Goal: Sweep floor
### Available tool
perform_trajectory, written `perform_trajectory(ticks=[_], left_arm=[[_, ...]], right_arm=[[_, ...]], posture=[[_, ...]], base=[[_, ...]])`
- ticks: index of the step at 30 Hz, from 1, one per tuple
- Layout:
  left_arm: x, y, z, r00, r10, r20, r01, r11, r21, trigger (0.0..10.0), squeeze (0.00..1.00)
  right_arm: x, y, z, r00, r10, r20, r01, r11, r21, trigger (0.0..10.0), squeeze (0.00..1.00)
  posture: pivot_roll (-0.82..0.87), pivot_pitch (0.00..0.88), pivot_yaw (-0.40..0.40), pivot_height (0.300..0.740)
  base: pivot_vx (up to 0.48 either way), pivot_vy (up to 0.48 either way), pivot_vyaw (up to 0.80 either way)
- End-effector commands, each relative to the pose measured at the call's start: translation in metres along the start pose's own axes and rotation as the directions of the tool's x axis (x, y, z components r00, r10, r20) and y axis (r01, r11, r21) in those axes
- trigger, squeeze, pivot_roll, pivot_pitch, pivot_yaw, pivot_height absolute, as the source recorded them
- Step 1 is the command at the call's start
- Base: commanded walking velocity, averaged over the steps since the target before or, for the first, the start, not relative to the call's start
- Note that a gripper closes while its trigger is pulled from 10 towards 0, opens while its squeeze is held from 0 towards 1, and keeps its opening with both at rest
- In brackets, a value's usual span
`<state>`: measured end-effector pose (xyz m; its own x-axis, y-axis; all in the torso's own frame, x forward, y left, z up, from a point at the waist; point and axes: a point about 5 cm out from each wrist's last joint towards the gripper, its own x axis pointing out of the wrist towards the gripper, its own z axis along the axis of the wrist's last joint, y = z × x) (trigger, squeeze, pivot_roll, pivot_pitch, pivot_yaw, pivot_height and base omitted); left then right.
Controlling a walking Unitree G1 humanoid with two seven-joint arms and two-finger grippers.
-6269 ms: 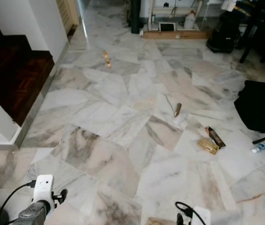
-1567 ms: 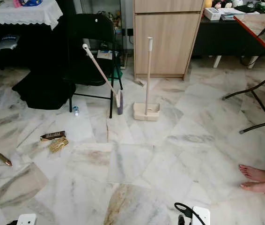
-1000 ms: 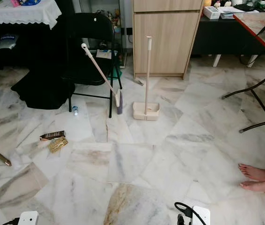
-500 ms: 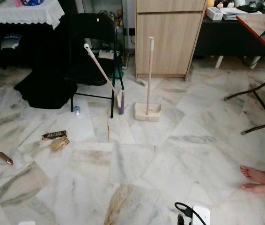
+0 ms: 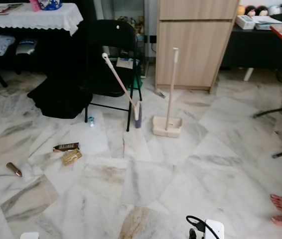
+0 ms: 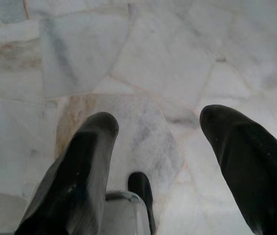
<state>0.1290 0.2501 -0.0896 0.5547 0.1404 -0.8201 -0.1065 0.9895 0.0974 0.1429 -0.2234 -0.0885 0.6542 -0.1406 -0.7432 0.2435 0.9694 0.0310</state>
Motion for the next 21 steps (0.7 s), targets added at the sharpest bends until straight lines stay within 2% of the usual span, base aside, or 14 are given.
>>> perform_trajectory(ticks=[1,19,21], left_arm=[[-0.0014,0.0006,-0.0069,0.999,-0.001,-0.036,0.001,1.000,0.006,10.0,0.00],[0.0006,-0.0014,-0.0011,1.000,-0.009,-0.023,0.010,1.000,0.005,10.0,0.00],[0.0013,-0.0019,0.0015,1.000,-0.012,-0.015,0.012,1.000,0.006,10.0,0.00]], right_arm=[[-0.0011,0.0010,-0.0048,1.000,0.008,-0.024,-0.008,1.000,-0.007,10.0,0.00],[-0.0007,0.0010,-0.0043,1.000,0.009,-0.027,-0.008,1.000,0.005,10.0,0.00],[-0.0006,0.0014,-0.0043,1.000,0.009,-0.029,-0.009,1.000,0.009,10.0,0.00]], posture=[[-0.01,0.022,0.044,0.740],[-0.02,0.037,0.046,0.740],[-0.02,0.039,0.046,0.740]], base=[[0.266,0.000,0.00],[0.267,0.000,0.00],[0.270,0.000,-0.62]])
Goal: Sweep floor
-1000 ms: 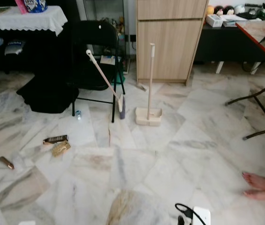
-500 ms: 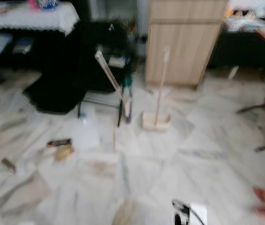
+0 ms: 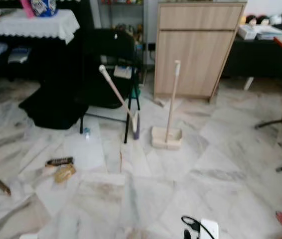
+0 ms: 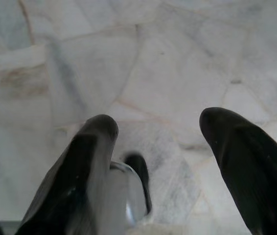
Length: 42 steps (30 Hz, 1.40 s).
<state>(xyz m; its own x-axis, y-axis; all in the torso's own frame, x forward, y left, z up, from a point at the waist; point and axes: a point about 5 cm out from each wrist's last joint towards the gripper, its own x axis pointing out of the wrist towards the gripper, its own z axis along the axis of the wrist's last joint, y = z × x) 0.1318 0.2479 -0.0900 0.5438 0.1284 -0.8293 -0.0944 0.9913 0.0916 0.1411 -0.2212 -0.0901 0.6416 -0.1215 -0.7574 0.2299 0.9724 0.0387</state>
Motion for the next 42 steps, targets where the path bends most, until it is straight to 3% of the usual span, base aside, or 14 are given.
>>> perform_trajectory(ticks=[1,6,42], left_arm=[[-0.0001,0.0005,0.0000,1.000,-0.001,0.002,0.001,1.000,-0.001,10.0,0.00],[0.0010,-0.0017,0.0043,1.000,-0.007,0.018,0.007,1.000,0.001,10.0,0.00],[0.0025,-0.0063,0.0094,0.999,-0.021,0.040,0.021,1.000,-0.004,10.0,0.00]], right_arm=[[-0.0003,-0.0001,-0.0015,1.000,-0.006,-0.007,0.006,1.000,0.015,10.0,0.00],[0.0000,0.0005,-0.0013,1.000,-0.003,-0.009,0.003,1.000,0.014,10.0,0.00],[0.0004,-0.0008,0.0022,1.000,-0.006,0.013,0.006,1.000,0.014,10.0,0.00]], posture=[[-0.02,0.039,0.046,0.740],[-0.02,0.043,0.046,0.740],[-0.02,0.069,0.043,0.740]], base=[[0.270,0.000,-0.70],[0.266,0.000,-0.70],[0.267,0.000,0.00]])
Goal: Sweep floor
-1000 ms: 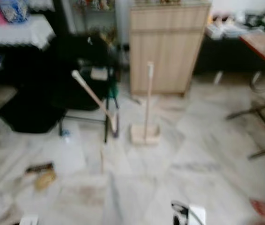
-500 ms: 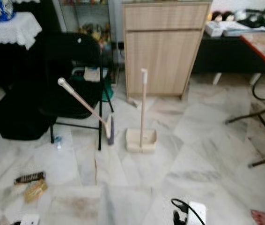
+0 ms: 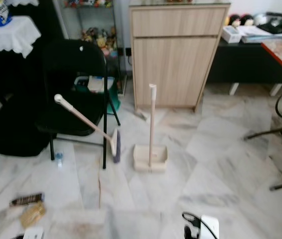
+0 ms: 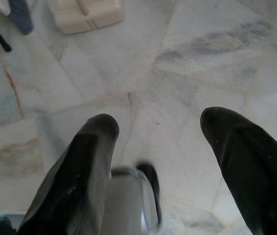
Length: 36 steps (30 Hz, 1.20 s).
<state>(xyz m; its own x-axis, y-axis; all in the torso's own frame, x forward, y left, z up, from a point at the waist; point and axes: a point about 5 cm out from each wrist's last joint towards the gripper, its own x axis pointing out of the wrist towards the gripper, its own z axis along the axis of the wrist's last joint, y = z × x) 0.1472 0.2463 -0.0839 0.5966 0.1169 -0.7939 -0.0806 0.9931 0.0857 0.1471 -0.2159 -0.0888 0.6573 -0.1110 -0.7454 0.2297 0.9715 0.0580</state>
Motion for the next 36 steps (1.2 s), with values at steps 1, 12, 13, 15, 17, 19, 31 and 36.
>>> perform_trajectory(ticks=[1,12,13,15,17,19,31,36], left_arm=[[-0.0009,-0.0041,-0.0063,1.000,-0.008,-0.022,0.008,1.000,-0.012,10.0,0.00],[-0.0001,-0.0047,-0.0038,1.000,-0.011,-0.015,0.011,1.000,-0.011,10.0,0.00],[0.0000,-0.0048,-0.0035,1.000,-0.012,-0.014,0.012,1.000,-0.011,10.0,0.00],[0.0002,-0.0052,-0.0031,1.000,-0.013,-0.013,0.013,1.000,-0.011,10.0,0.00],[0.0003,-0.0055,-0.0028,1.000,-0.015,-0.012,0.015,1.000,-0.011,10.0,0.00],[0.0004,-0.0057,-0.0027,1.000,-0.016,-0.012,0.016,1.000,-0.010,10.0,0.00],[0.0006,-0.0059,-0.0018,1.000,-0.020,-0.011,0.020,1.000,-0.005,10.0,0.00],[0.0012,-0.0079,-0.0010,1.000,-0.027,-0.010,0.027,1.000,0.000,10.0,0.00]], right_arm=[[-0.0019,-0.0074,-0.0018,1.000,-0.020,-0.004,0.020,1.000,0.001,10.0,0.00],[-0.0015,-0.0069,-0.0009,1.000,-0.017,-0.001,0.017,1.000,-0.001,10.0,0.00],[-0.0015,-0.0068,-0.0008,1.000,-0.017,-0.001,0.017,1.000,-0.001,10.0,0.00],[-0.0015,-0.0068,-0.0008,1.000,-0.017,-0.001,0.017,1.000,-0.001,10.0,0.00],[-0.0015,-0.0069,-0.0008,1.000,-0.017,-0.001,0.017,1.000,-0.001,10.0,0.00],[-0.0015,-0.0068,-0.0009,1.000,-0.017,-0.002,0.017,1.000,-0.003,10.0,0.00],[-0.0017,-0.0064,-0.0020,1.000,-0.014,-0.007,0.014,1.000,-0.011,10.0,0.00],[-0.0019,-0.0066,-0.0025,1.000,-0.017,-0.008,0.017,1.000,-0.009,10.0,0.00]], posture=[[-0.02,0.069,0.043,0.740],[-0.02,0.065,0.043,0.740],[-0.02,0.065,0.043,0.740],[-0.02,0.065,0.043,0.740],[-0.02,0.065,0.043,0.740],[-0.02,0.061,0.043,0.740],[-0.03,0.045,0.042,0.740],[-0.04,0.037,0.041,0.740]], base=[[0.266,0.000,0.00],[0.266,0.000,0.00],[0.266,0.000,0.00],[0.266,0.000,0.00],[0.266,0.000,0.00],[0.266,0.000,0.00],[0.267,0.000,0.00],[0.267,0.000,0.00]])
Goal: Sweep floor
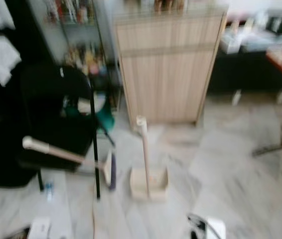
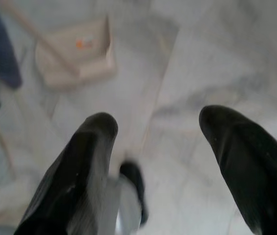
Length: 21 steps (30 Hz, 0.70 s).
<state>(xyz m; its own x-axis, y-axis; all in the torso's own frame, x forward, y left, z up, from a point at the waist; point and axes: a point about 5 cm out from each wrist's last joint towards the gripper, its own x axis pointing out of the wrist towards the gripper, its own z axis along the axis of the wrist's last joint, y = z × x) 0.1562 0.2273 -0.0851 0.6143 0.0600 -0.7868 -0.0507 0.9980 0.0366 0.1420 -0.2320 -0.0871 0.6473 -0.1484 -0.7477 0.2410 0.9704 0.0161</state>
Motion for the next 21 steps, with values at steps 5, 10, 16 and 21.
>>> perform_trajectory(ticks=[5,10,16,21], left_arm=[[-0.0027,0.0088,-0.0057,0.999,0.020,-0.027,-0.020,1.000,0.005,10.0,0.00],[-0.0008,0.0062,-0.0002,1.000,0.016,-0.006,-0.016,1.000,-0.006,10.0,0.00],[-0.0011,0.0070,-0.0017,1.000,0.023,-0.017,-0.023,1.000,-0.005,10.0,0.00],[-0.0005,0.0051,-0.0019,0.999,0.023,-0.023,-0.024,1.000,-0.015,10.0,0.00]], right_arm=[[0.0004,0.0100,-0.0033,1.000,0.023,-0.008,-0.023,1.000,0.007,10.0,0.00],[0.0003,0.0099,-0.0033,1.000,0.025,-0.009,-0.025,1.000,0.004,10.0,0.00],[0.0004,0.0106,-0.0028,1.000,0.024,-0.002,-0.024,1.000,0.011,10.0,0.00],[0.0005,0.0109,-0.0026,1.000,0.024,-0.001,-0.024,1.000,0.012,10.0,0.00]], posture=[[-0.04,0.031,0.039,0.740],[-0.03,0.028,0.039,0.740],[-0.03,0.032,0.040,0.740],[-0.03,0.035,0.041,0.740]], base=[[0.104,0.000,0.00],[0.000,0.000,0.00],[0.000,0.000,0.00],[0.000,0.000,0.00]])
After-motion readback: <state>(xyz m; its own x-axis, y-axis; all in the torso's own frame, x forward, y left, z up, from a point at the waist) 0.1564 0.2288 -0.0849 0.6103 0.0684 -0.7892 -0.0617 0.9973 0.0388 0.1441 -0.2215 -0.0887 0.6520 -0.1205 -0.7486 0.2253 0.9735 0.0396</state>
